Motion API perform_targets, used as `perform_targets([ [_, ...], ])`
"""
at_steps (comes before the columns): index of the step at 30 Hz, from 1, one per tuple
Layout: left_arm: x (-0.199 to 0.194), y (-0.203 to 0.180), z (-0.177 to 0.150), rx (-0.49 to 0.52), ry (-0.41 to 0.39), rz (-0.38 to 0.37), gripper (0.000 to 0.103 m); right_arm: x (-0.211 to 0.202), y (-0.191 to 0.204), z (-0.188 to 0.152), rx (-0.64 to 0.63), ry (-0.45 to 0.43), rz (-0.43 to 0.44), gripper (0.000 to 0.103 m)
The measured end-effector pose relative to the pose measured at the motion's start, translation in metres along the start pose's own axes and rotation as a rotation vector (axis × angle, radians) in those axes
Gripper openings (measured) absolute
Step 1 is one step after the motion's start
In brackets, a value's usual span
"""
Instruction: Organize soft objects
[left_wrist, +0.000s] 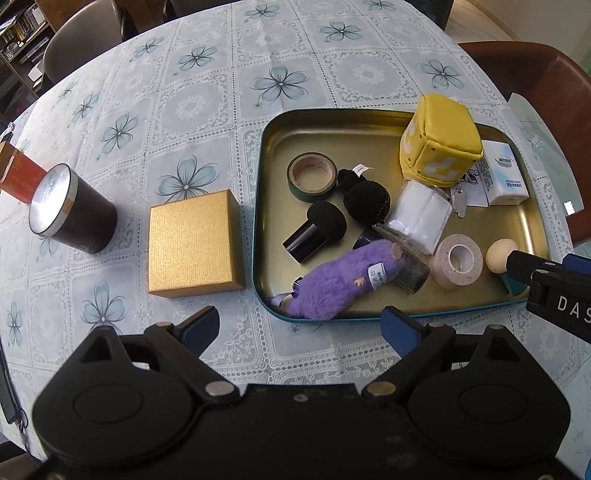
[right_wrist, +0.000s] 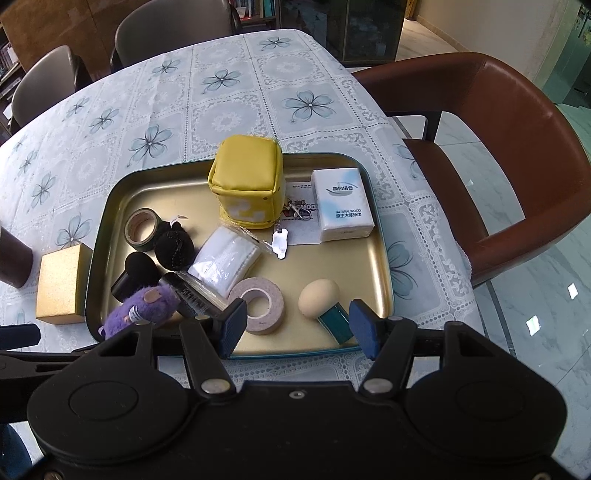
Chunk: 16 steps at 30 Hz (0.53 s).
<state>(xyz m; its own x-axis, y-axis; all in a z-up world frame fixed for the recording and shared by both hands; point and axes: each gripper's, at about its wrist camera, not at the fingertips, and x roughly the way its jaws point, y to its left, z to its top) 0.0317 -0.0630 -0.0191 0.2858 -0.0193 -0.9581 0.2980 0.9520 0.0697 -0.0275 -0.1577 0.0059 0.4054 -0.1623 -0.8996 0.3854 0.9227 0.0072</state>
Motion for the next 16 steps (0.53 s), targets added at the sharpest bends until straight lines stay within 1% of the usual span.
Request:
perform_targets([
  [16,0.0019,0.0006,-0.0012,0.003,0.005,0.007,0.094,0.0033,0.0006,0.0019,-0.008,0.006,0.005,0.059],
])
